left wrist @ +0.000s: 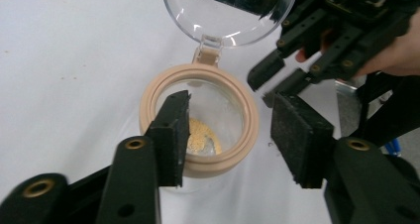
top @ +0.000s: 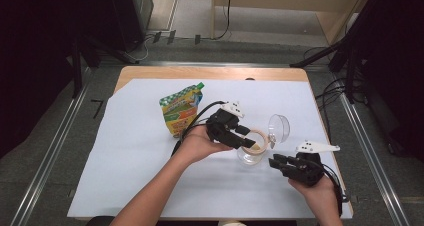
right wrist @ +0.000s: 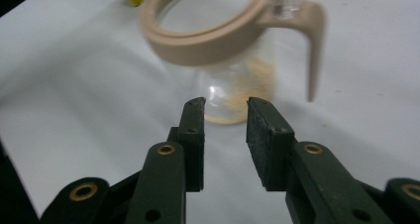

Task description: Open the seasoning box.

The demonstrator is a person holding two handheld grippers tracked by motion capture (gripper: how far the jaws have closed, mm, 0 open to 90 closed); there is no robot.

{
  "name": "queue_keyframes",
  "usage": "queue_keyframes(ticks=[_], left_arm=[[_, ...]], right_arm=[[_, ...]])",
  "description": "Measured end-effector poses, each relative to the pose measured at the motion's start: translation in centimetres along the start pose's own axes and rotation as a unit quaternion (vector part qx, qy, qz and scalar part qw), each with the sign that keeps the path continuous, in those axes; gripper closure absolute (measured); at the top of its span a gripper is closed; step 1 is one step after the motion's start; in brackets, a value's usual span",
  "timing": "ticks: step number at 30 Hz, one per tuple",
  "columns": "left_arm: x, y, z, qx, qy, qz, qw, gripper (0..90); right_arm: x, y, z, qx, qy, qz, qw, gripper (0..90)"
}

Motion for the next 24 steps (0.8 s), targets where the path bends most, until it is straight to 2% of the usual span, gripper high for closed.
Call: queue_keyframes(ticks=[5,8,10,12,14,17,20,24], left_arm=[[-0.3,0.1,-0.8,-0.014,0.003,-0.007,0.9999,52.0],[-0.7,0.3,-1.2,-0.020,0.007,-0.010,0.9997,54.2],[-1.3,0.3,-1.6,-0.020,-0.002,-0.008,0.9998,54.2],[-1.7,0.3,-1.9,-0.019,0.000,-0.002,0.9998,51.0],[-2.2,0.3,-2.3,-0.023,-0.005,0.000,0.9997,50.7],[-2.9,0.3,-3.0,-0.029,-0.001,0.006,0.9996,49.0],[-3.6,0.4,-3.5,-0.037,-0.002,0.010,0.9993,46.6],[-4.8,0.7,-4.1,-0.046,-0.007,0.018,0.9987,44.4]], right_arm=[[0.9,2.0,-0.4,-0.032,0.013,0.018,0.9992,65.9],[1.4,3.2,-0.5,-0.060,0.018,0.038,0.9973,59.0],[1.6,3.4,-0.5,-0.066,0.017,0.042,0.9968,57.9],[2.1,4.2,-0.6,-0.071,0.020,0.055,0.9957,53.9],[2.2,4.3,-0.7,-0.073,0.022,0.059,0.9954,53.0],[2.7,4.7,-0.7,-0.077,0.025,0.059,0.9950,46.1],[3.0,4.9,-0.7,-0.074,0.028,0.064,0.9948,45.4],[3.2,5.1,-0.8,-0.082,0.033,0.066,0.9939,45.4]])
Point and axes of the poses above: each handheld gripper's, and its own axes: x roughly forward along the jaws, z roughly out of its top, y roughly to its left, the point moved 3 cm from there along x, roughly forward along the jaws, and after that the axes turned 7 degrees about x, right-handed, at the moved point
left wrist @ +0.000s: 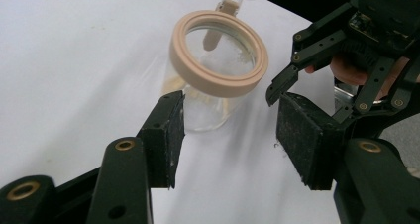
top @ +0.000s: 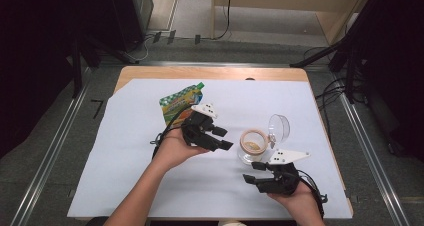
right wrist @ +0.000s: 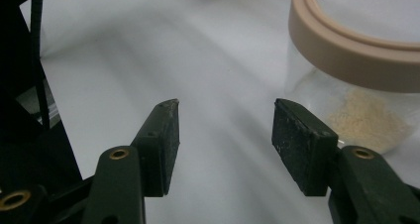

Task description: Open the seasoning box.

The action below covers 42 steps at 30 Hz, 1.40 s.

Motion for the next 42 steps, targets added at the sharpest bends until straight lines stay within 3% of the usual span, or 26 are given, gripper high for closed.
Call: queue_keyframes(ticks=[8,18,42], left_arm=[[-2.3,1.1,-1.1,-0.022,-0.008,0.016,0.9996,42.5],[-5.1,2.4,-2.3,-0.053,-0.023,0.043,0.9974,42.8],[-9.7,3.1,-4.9,-0.073,-0.023,0.067,0.9948,44.0]], right_arm=[[0.8,0.3,-0.1,-0.005,0.014,0.005,0.9999,45.5],[1.5,0.3,-0.1,-0.010,0.020,0.005,0.9997,46.2],[2.1,0.7,0.0,-0.015,0.027,0.012,0.9994,46.3]])
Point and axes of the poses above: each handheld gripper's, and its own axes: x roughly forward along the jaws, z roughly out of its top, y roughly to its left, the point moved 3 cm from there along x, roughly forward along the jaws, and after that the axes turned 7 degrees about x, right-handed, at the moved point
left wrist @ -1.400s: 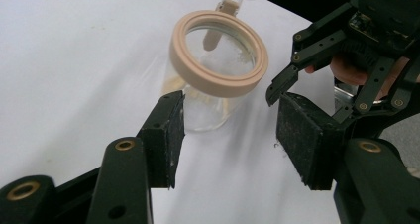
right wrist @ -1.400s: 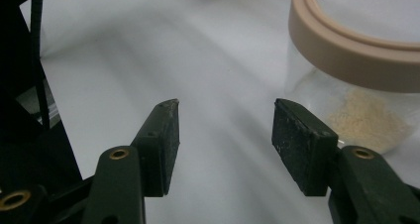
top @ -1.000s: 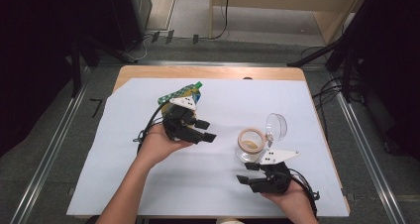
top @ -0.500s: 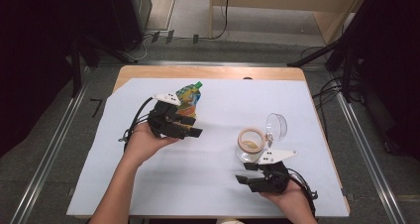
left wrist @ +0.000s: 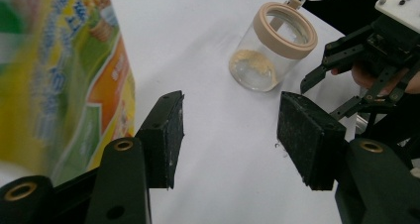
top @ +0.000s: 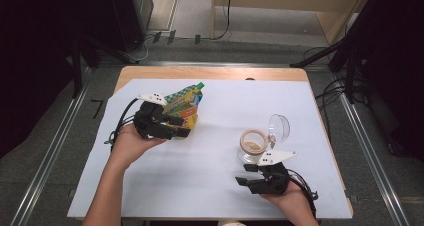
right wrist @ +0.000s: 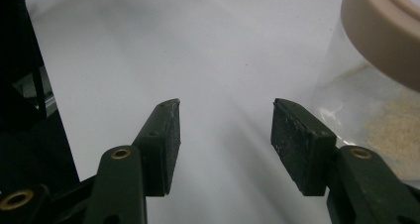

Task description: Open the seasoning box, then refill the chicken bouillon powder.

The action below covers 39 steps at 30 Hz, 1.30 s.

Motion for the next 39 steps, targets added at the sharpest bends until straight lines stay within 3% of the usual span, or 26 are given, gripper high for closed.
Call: queue_keyframes(ticks=[4,9,16,19,23,33,39], left_arm=[[-0.8,0.2,-0.5,-0.003,-0.004,0.003,1.0000,43.9],[-2.3,0.9,-1.5,-0.022,-0.010,0.013,0.9996,44.2],[-3.7,2.1,-2.7,-0.043,-0.010,0.042,0.9982,45.1],[-3.4,2.9,-3.0,-0.052,-0.011,0.047,0.9975,46.4],[-2.3,3.6,-2.4,-0.049,-0.017,0.056,0.9971,47.1],[-0.6,4.2,-1.0,-0.046,-0.035,0.075,0.9955,52.8],[0.1,4.4,-0.9,-0.051,-0.045,0.085,0.9941,61.7]], right_arm=[[0.1,0.0,0.0,-0.002,0.001,0.000,1.0000,46.3],[0.3,0.1,0.2,-0.006,0.002,0.003,1.0000,46.3],[0.8,0.4,0.4,-0.016,0.006,0.012,0.9998,46.3],[1.0,0.5,0.5,-0.017,0.009,0.015,0.9997,46.3],[1.5,0.9,0.5,-0.025,0.011,0.020,0.9994,46.3],[2.5,1.8,0.5,-0.027,0.012,0.030,0.9991,46.1],[3.4,2.9,0.5,-0.034,0.009,0.041,0.9985,46.0]])
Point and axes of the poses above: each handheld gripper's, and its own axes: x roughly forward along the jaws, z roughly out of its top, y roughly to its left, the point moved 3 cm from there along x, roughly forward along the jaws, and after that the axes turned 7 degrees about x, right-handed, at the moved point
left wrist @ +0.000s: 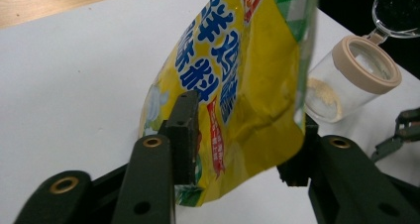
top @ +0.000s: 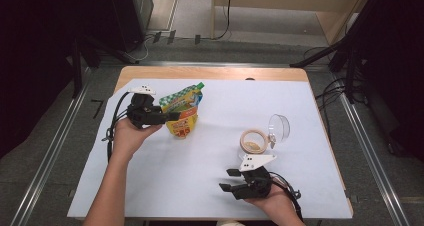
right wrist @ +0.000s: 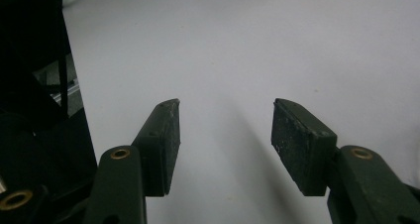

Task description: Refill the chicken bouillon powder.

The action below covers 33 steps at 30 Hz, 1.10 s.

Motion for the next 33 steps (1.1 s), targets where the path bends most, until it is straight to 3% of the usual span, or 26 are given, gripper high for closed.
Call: queue_keyframes(ticks=[2,5,7,12,16,19,25,28,33], left_arm=[[0.5,-0.2,0.0,-0.002,0.005,-0.002,1.0000,64.6],[1.1,-0.4,-0.1,0.001,0.013,0.015,0.9998,68.9],[1.2,-0.4,-0.2,-0.006,0.007,0.017,0.9998,73.3],[1.0,-0.5,-0.1,0.005,0.010,0.032,0.9994,85.8],[0.4,-0.6,0.1,0.024,-0.007,0.043,0.9987,89.6],[0.4,-0.9,0.4,0.020,-0.001,0.031,0.9993,90.0],[-0.1,-1.7,0.8,0.015,0.012,0.012,0.9997,90.0],[-0.4,-2.2,0.9,0.014,0.014,-0.009,0.9998,90.0],[-0.2,-3.3,1.5,0.024,0.026,-0.031,0.9989,90.0]], right_arm=[[0.3,0.3,0.3,-0.002,-0.002,0.002,1.0000,46.0],[0.6,0.4,1.0,-0.004,-0.012,0.002,0.9999,46.0],[0.9,0.5,1.3,-0.004,-0.017,0.002,0.9999,46.0],[2.0,1.2,2.2,-0.007,-0.021,-0.001,0.9998,46.0],[2.6,1.5,2.8,-0.004,-0.028,0.002,0.9996,46.0],[3.5,1.3,3.3,0.006,-0.037,0.007,0.9993,46.1],[4.0,1.2,3.1,0.000,-0.037,-0.001,0.9993,46.2],[4.0,1.0,2.8,0.001,-0.037,-0.002,0.9993,46.3],[4.0,0.8,2.7,0.000,-0.038,-0.006,0.9993,46.4]])
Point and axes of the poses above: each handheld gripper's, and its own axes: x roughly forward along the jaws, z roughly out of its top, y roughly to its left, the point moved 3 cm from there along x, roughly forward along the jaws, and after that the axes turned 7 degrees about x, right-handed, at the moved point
